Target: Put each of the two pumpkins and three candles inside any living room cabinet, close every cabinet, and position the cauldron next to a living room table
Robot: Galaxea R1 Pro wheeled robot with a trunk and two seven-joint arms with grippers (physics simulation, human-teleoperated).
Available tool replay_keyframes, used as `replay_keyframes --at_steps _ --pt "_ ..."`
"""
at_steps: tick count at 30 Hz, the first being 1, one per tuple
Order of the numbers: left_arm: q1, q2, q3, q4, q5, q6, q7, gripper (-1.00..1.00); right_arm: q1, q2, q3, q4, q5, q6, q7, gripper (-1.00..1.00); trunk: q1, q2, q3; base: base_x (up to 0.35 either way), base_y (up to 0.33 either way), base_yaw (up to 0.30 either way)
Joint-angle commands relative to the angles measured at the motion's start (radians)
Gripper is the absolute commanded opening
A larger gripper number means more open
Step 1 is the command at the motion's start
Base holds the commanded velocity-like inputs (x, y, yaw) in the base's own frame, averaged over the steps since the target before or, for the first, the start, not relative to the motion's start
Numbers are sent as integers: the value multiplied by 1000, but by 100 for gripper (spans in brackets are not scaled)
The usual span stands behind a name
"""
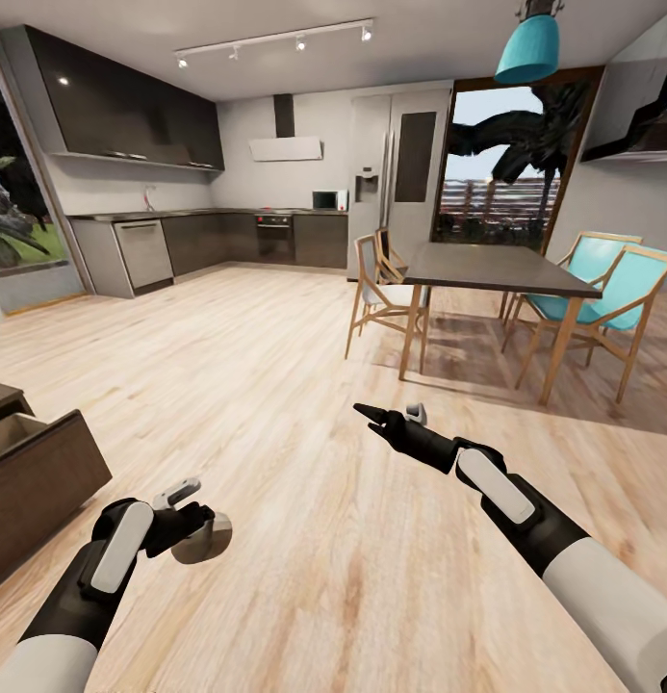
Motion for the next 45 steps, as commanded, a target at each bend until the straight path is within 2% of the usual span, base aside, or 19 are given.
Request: replay_keyframes --at_steps 1,11,45 --pt "-1 0 0 -1 10 2 10 -100 -1 -1 2 0 -6 2 1 100 0 0 -1 0 0 95" --pt "-1 0 0 -1 10 2 10 -100 -1 -1 2 0 -6 2 2 100 0 0 -1 49 0 93" --pt "-1 0 -1 -1 10 2 11 -100 -1 -3 2 0 -6 2 -5 100 0 0 -1 325 0 276"
